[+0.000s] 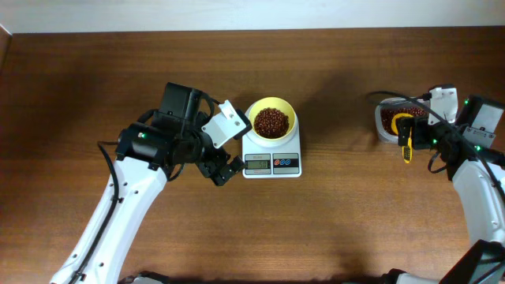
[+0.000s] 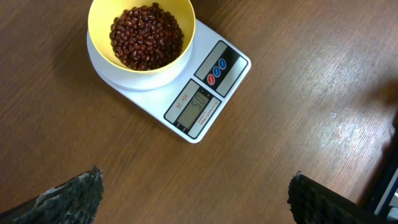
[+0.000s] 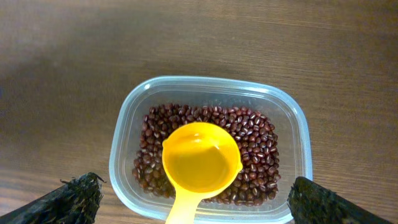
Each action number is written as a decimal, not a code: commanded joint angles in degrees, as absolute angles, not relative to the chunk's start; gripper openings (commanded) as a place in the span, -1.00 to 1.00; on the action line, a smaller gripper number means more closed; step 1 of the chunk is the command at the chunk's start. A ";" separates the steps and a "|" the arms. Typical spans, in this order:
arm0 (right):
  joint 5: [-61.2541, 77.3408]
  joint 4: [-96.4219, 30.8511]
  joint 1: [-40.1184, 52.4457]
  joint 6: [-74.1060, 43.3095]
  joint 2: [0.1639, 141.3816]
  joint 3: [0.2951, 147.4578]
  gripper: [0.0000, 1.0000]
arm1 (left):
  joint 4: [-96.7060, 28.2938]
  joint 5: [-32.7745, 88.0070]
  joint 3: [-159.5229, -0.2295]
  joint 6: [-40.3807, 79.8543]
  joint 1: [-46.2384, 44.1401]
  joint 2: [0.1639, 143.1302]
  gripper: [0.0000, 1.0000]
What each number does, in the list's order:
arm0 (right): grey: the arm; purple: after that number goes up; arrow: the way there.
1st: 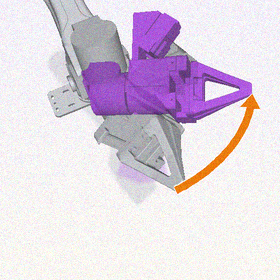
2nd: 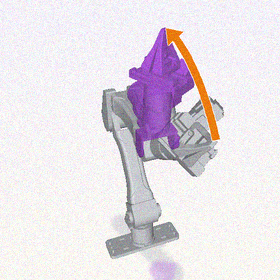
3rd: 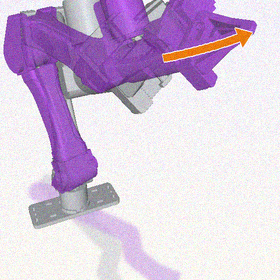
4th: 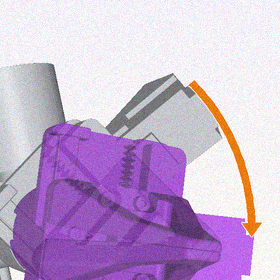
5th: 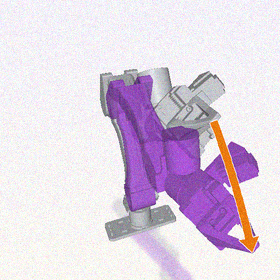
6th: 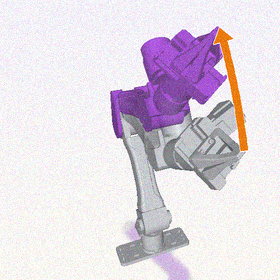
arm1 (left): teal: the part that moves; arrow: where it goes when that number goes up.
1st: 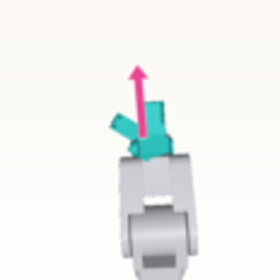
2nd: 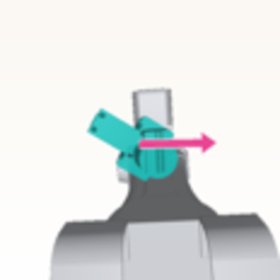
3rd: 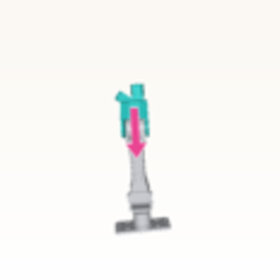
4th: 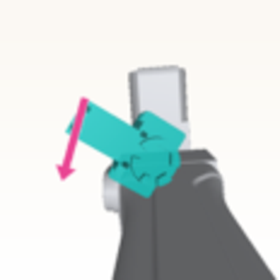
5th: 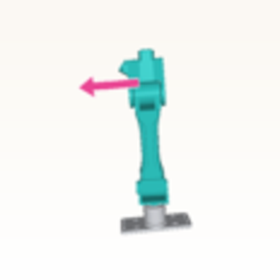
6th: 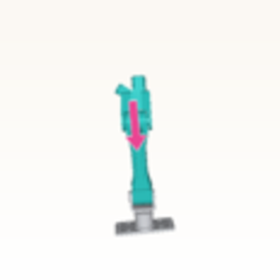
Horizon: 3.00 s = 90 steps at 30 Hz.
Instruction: Scoop item into bowl and weigh 50g on scale
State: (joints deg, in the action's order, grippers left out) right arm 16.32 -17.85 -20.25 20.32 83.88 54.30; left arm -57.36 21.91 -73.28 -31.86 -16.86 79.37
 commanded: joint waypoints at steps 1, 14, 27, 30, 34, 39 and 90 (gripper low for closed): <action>15.84 -19.33 -20.32 24.18 82.98 53.89 0.98 | -57.28 22.72 -72.88 -31.51 -16.84 78.89 0.98; 15.81 -21.02 -20.32 24.18 82.98 53.89 0.97 | -57.28 22.72 -72.88 -31.51 -16.84 78.89 0.97; 15.81 -21.02 -20.32 24.18 82.98 53.89 0.98 | -57.25 22.72 -72.90 -31.51 -16.84 78.89 0.97; 15.84 -21.02 -20.32 24.18 82.98 53.89 0.98 | -57.28 22.72 -72.88 -31.51 -16.84 78.89 0.97; 15.84 -21.02 -20.32 24.18 82.98 53.89 0.98 | -57.28 22.72 -72.90 -31.51 -16.84 78.89 0.97; 15.81 -21.02 -20.32 24.18 82.98 53.89 0.98 | -57.28 22.72 -72.88 -31.51 -16.84 78.89 0.97; 15.81 -21.02 -20.32 24.18 82.98 53.89 0.98 | -48.86 9.56 -69.30 -6.68 -28.03 98.13 0.97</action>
State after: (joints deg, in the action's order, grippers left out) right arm 16.29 -21.04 -20.25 24.03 83.83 54.28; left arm -49.78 11.51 -69.80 -8.99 -27.24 97.43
